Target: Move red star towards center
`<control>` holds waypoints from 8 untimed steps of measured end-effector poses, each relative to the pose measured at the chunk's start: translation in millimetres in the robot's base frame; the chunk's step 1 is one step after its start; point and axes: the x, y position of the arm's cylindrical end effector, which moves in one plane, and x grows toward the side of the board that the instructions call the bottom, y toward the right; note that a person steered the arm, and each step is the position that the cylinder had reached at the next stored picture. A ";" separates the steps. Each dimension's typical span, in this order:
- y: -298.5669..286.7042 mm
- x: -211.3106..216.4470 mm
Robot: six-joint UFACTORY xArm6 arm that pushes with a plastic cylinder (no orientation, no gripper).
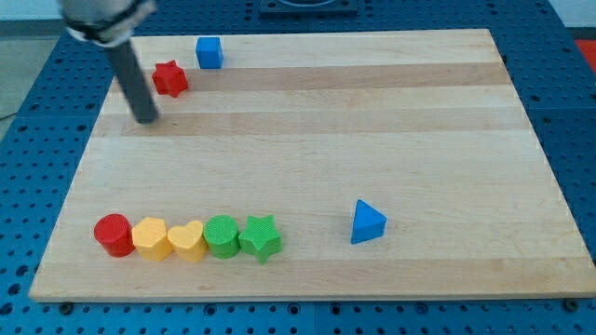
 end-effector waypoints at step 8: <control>311.4 -16.2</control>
